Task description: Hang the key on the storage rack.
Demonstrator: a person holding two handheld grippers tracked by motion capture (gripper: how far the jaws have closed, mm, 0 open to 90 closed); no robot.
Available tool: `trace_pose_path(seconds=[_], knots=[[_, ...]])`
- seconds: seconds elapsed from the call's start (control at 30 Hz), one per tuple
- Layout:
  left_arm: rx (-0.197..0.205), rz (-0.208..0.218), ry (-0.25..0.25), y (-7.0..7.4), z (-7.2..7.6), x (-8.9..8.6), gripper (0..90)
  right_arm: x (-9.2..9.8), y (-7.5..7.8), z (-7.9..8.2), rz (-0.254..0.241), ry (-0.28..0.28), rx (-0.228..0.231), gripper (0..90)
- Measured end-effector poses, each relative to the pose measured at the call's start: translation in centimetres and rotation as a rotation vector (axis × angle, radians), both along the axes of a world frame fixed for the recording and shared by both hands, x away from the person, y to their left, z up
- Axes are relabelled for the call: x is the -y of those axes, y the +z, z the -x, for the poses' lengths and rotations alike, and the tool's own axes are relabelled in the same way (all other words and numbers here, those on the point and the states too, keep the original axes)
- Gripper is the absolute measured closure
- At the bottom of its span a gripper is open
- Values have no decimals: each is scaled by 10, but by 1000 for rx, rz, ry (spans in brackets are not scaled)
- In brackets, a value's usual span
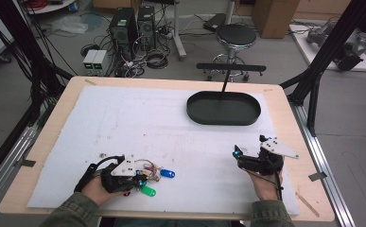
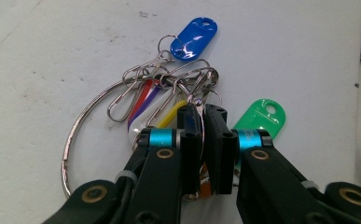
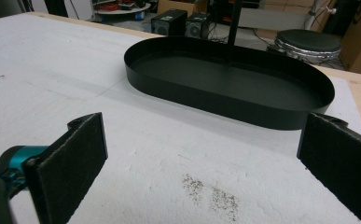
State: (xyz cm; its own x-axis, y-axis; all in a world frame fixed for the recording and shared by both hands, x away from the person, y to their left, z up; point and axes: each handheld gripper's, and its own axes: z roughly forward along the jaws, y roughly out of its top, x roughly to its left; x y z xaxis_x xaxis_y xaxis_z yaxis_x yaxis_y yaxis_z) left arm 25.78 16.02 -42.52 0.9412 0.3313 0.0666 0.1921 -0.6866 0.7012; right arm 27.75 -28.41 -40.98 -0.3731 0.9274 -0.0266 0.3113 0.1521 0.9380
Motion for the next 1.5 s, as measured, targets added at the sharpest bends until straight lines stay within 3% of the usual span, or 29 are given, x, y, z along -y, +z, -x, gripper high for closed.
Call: trace_pose_path(seconds=[0.1, 0.23, 0.57, 0.63, 1.07, 1.3, 1.5], knots=[[-2, -2, -4, 1, 0, 0, 845, 0, 0, 0, 1, -2, 0, 5], [-12, 32, 13, 2, -3, -3, 846, 1, 0, 0, -1, -3, 4, 5], [-36, 70, 25, 13, -9, -7, 852, 1, 0, 0, 1, -4, 2, 5], [-40, 99, 25, 18, -11, -7, 854, 0, 0, 0, -1, -7, -5, 5], [-29, 179, 65, 36, -21, -23, 862, -1, 0, 0, 15, -5, -3, 5], [-1, 233, 105, 55, -30, -36, 864, 0, 0, 0, 16, -7, 1, 5], [9, 275, 105, 70, -33, -41, 864, 0, 0, 0, 8, -12, 1, 5]])
